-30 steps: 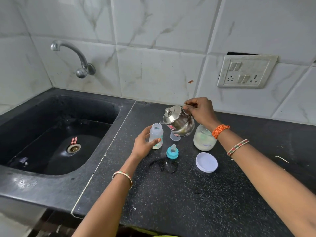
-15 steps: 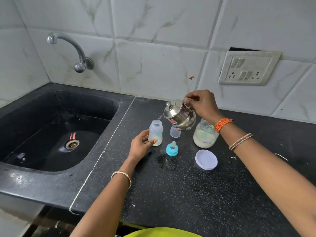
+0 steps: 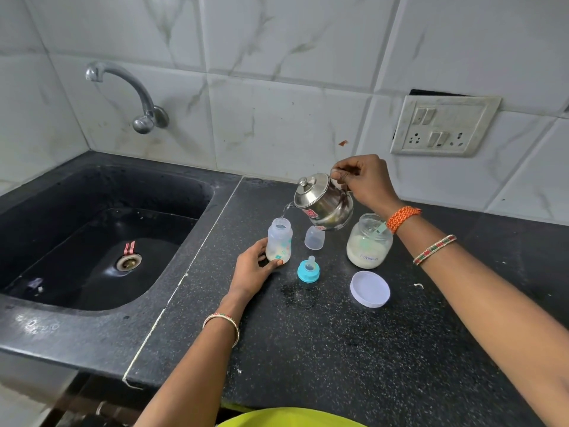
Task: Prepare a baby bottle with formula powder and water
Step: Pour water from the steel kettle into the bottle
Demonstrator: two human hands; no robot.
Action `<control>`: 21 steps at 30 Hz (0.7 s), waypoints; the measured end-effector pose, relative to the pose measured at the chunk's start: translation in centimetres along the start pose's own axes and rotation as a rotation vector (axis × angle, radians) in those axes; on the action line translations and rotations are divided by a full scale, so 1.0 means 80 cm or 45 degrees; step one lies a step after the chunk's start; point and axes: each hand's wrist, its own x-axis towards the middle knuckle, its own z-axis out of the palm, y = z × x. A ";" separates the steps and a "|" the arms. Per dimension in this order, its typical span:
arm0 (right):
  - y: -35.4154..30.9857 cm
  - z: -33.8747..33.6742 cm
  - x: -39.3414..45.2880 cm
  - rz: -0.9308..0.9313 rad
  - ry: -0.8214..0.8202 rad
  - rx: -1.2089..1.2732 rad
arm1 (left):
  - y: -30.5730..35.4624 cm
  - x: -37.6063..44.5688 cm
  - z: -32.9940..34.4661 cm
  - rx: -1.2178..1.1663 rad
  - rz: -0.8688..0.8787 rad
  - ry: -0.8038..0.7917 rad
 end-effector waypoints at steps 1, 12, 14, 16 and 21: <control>-0.002 -0.001 0.000 -0.004 -0.002 0.000 | 0.000 0.000 0.000 0.000 0.003 0.002; -0.008 -0.005 0.002 0.003 0.024 0.013 | 0.001 -0.001 0.000 -0.011 -0.006 0.006; -0.008 -0.005 0.002 0.008 0.033 0.022 | 0.001 -0.001 0.000 -0.017 -0.004 0.010; -0.007 -0.005 0.003 0.015 0.034 0.028 | 0.001 0.000 0.000 -0.017 -0.008 0.010; -0.008 -0.007 0.004 0.013 0.027 0.023 | 0.001 0.000 0.000 -0.020 -0.018 0.004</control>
